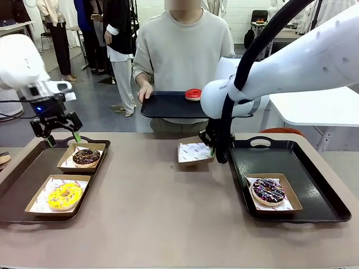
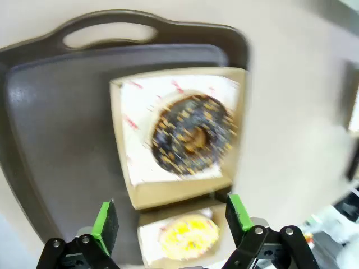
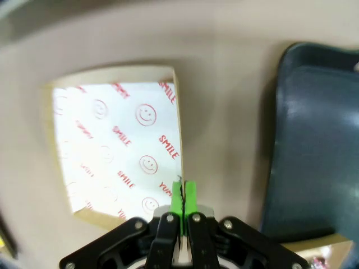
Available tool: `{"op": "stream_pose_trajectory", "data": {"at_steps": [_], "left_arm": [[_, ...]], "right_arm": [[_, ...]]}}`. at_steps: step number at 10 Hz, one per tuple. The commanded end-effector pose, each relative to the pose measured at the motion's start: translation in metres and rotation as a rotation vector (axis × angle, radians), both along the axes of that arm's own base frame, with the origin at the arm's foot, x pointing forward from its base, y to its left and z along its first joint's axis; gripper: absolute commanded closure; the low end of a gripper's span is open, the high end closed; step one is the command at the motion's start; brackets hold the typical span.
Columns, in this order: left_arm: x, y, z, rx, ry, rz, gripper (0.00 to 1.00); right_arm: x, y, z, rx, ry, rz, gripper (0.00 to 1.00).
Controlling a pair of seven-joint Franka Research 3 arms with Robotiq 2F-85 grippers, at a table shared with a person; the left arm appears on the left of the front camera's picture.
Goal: Individually package the donuts and arrange them on the tray.
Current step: Place the picked Paper togo box on the Handle tray while simultaneously picking up another Paper togo box from the table with the other hand.
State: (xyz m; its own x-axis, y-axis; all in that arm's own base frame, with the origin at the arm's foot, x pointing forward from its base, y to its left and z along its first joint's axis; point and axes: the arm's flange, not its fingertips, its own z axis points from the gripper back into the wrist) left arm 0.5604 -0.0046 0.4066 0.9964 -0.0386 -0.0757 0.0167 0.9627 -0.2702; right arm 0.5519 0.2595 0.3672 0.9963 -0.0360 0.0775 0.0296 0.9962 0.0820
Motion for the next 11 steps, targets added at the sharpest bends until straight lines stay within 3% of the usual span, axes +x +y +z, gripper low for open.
{"op": "stream_pose_trajectory", "data": {"at_steps": [1,3,5,7,11], "left_arm": [[-0.028,0.051,0.041,-0.302,0.053,0.032,0.0],[-0.065,0.107,0.068,-0.543,0.029,0.104,0.0],[-0.091,0.16,0.075,-0.766,0.019,0.14,0.0],[-0.109,0.204,0.061,-0.887,0.011,0.199,0.0],[-0.12,0.238,0.015,-0.966,0.042,0.347,0.0]], "right_arm": [[0.001,0.006,0.042,-0.057,-0.013,-0.029,1.0],[0.016,0.012,0.075,-0.086,-0.01,-0.028,1.0],[0.034,0.019,0.102,-0.1,0.032,-0.027,1.0],[0.05,0.026,0.123,-0.095,0.049,-0.041,1.0],[0.059,0.041,0.121,-0.066,0.085,-0.026,1.0]]}}
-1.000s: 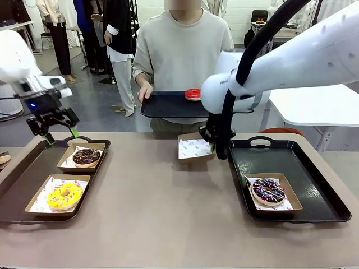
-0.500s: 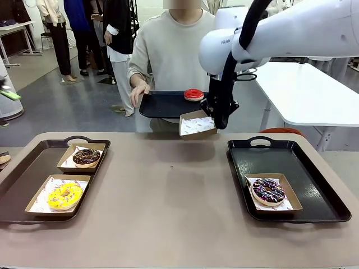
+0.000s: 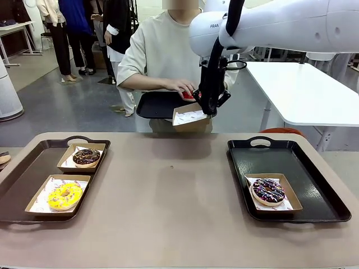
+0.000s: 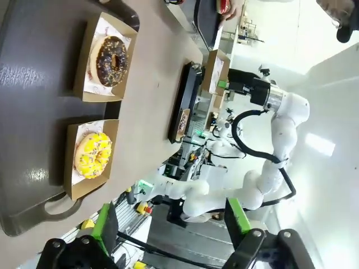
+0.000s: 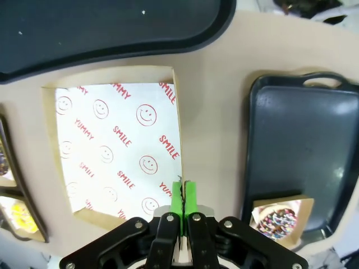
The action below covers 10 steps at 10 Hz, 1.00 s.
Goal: Individually package the donuts and arrange them on the tray.
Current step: Place the picked Paper togo box on the Handle tray while simultaneously picking up another Paper togo box from the table with the other hand, then place the picked Paper togo box on the Handle tray.
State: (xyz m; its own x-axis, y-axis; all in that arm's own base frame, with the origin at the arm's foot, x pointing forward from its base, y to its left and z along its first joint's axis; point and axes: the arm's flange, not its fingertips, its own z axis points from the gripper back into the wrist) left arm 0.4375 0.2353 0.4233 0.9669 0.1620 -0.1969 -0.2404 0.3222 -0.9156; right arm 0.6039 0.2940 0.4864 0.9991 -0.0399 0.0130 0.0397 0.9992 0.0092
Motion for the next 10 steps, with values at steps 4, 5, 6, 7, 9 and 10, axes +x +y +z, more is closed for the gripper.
{"op": "stream_pose_trajectory", "data": {"at_steps": [4,5,6,7,9,10], "left_arm": [[0.0011,0.0057,-0.0144,-0.03,0.018,0.029,0.0],[0.0011,0.0057,-0.0144,-0.03,0.018,0.029,0.0],[0.0011,0.0057,-0.0144,-0.03,0.018,0.029,0.0],[0.0011,0.0057,-0.0144,-0.03,0.018,0.029,0.0],[0.0011,0.0057,-0.0144,-0.03,0.018,0.029,0.0],[0.0011,0.0057,-0.0144,-0.03,0.018,0.029,0.0]], "right_arm": [[0.0035,0.0052,-0.008,0.0,0.011,0.0,1.0],[0.0035,0.0052,-0.008,0.0,0.011,0.0,1.0],[0.0035,0.0052,-0.008,0.0,0.011,0.0,1.0],[0.0035,0.0052,-0.008,0.0,0.011,0.0,1.0],[0.0035,0.0052,-0.008,0.0,0.011,0.0,1.0],[0.0035,0.0052,-0.008,0.0,0.011,0.0,1.0]]}}
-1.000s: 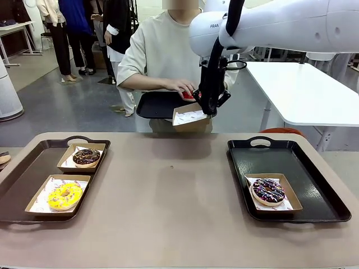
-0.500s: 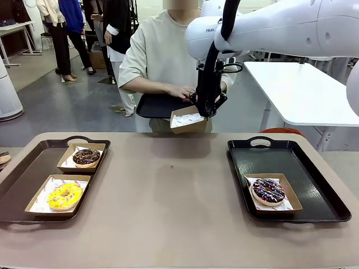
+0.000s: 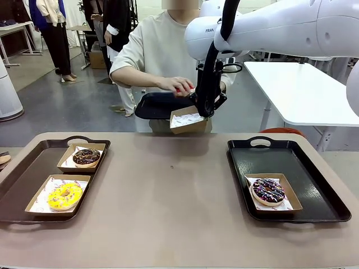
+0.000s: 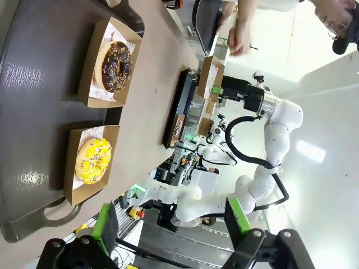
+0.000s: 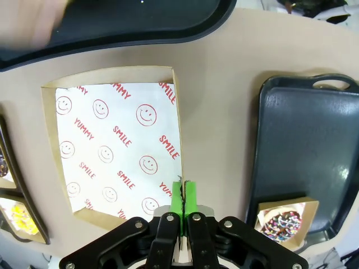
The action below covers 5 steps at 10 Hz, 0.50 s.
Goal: Individually package the donuts and arrange them on the tray.
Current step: Place the picked Paper togo box on the Handle tray.
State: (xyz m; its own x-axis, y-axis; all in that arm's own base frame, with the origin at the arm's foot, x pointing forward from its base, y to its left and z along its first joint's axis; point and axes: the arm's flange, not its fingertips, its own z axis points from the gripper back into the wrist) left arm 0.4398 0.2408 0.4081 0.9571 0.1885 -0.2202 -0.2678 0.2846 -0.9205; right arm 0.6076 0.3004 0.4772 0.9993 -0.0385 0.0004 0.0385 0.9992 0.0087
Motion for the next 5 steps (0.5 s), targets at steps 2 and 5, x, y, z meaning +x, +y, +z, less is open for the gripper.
{"op": "stream_pose_trajectory", "data": {"at_steps": [2,5], "left_arm": [[-0.0012,0.0001,0.0007,0.001,-0.001,-0.005,0.0],[-0.0012,0.0001,0.0007,0.001,-0.001,-0.005,0.0]], "right_arm": [[-0.0003,-0.0011,0.0011,-0.001,-0.001,-0.001,1.0],[-0.0003,-0.0011,0.0011,-0.001,-0.001,-0.001,1.0]]}}
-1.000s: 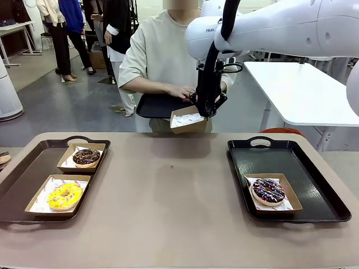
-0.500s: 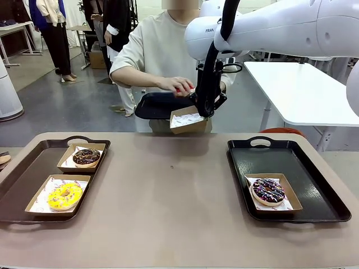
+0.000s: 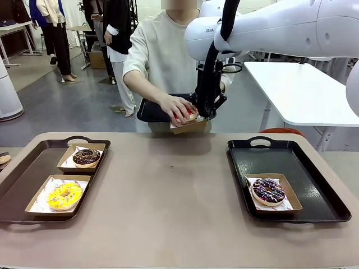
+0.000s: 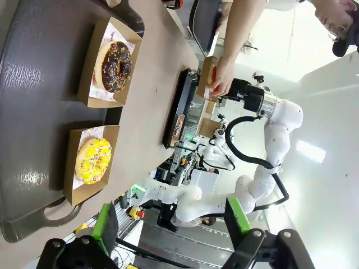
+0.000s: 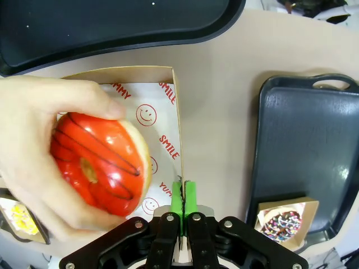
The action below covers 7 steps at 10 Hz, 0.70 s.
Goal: Individually package the donuts and arrange them on the tray.
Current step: Place the picked Paper togo box on the Handle tray.
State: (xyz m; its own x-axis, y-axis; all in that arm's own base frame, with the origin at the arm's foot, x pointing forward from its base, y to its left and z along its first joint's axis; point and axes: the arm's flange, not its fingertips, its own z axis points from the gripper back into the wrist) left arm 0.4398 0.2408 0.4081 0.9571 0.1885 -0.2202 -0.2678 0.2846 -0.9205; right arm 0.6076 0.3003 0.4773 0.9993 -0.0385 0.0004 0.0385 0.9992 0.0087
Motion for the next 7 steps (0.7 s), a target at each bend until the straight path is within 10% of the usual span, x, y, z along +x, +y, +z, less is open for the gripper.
{"op": "stream_pose_trajectory", "data": {"at_steps": [1,7], "left_arm": [[-0.0012,0.0001,0.0007,0.001,-0.001,-0.005,0.0],[-0.0012,0.0001,0.0007,0.001,-0.001,-0.005,0.0]], "right_arm": [[-0.0003,-0.0011,0.0011,-0.001,-0.001,-0.001,1.0],[-0.0003,-0.0011,0.0011,-0.001,-0.001,-0.001,1.0]]}}
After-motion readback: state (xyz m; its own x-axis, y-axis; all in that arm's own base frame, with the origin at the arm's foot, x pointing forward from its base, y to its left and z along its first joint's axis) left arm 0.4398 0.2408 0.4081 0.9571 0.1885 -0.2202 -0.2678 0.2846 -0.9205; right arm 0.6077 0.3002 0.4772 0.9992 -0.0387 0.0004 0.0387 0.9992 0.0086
